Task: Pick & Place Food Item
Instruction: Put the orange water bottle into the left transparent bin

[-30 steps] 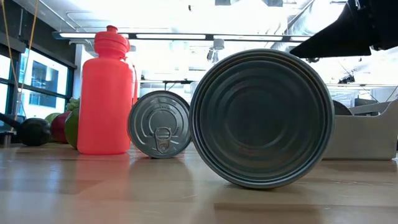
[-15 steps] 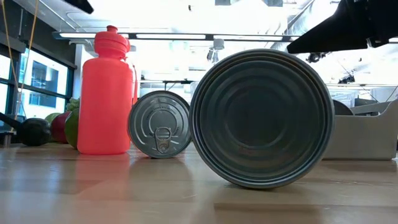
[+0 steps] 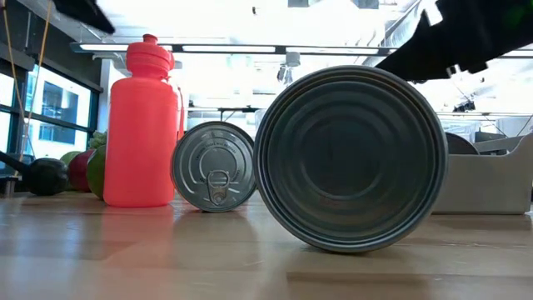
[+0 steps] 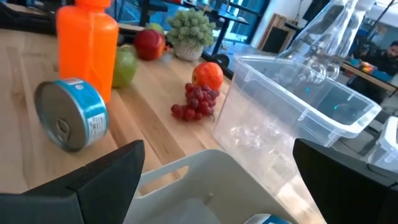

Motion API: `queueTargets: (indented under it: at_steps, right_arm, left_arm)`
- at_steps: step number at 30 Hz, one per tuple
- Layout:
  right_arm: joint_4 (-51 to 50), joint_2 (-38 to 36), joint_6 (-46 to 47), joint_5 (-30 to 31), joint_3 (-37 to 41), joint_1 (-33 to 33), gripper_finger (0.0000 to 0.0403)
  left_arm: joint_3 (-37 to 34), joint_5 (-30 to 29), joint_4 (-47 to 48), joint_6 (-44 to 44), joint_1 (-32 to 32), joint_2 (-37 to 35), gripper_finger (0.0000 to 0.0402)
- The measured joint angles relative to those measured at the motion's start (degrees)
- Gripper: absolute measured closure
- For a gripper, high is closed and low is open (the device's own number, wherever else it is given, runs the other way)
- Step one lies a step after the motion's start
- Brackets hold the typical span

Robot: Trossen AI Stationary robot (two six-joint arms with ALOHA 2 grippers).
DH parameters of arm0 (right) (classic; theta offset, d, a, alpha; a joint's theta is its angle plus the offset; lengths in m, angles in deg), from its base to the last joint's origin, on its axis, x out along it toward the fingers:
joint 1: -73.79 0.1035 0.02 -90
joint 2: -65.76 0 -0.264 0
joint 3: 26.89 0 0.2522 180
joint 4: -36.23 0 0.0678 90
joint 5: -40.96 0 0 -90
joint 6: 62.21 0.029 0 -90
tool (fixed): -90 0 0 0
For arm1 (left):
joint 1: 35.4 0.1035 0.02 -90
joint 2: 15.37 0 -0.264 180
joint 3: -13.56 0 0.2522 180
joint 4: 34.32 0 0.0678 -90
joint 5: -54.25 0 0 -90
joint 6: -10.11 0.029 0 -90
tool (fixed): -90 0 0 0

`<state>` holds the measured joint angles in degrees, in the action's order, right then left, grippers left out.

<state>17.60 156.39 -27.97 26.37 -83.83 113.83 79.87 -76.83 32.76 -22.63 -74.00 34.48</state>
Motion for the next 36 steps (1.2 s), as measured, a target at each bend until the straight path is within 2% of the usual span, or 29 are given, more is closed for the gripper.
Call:
queueTargets:
  at_steps: [7, 10, 19, 27, 36]
  right_arm:
    - [0.0, 0.0, 0.0, -3.7, 0.0, -2.4, 0.0005]
    - [0.0, 0.0, 0.0, -4.9, 0.0, -2.7, 0.0005]
    - [0.0, 0.0, 0.0, -5.3, 0.0, -2.7, 0.0005]
    - [0.0, 0.0, 0.0, -6.0, 0.0, -2.7, 0.0005]
    - [-0.2, 0.0, 0.0, -6.6, 0.0, -2.7, 0.0005]
  left_arm:
    - [-12.2, 12.1, -17.0, 11.5, 6.6, -8.3, 0.0156]
    - [-15.4, 15.5, -21.3, 13.2, 10.3, -10.7, 0.0156]
    - [-19.9, 17.6, -25.9, 13.9, 17.4, -11.1, 0.0156]
    - [-19.9, 17.6, -26.0, 22.3, 17.3, -8.5, 0.0156]
    - [-19.9, 17.1, -26.2, 22.9, 17.1, -8.0, 0.0156]
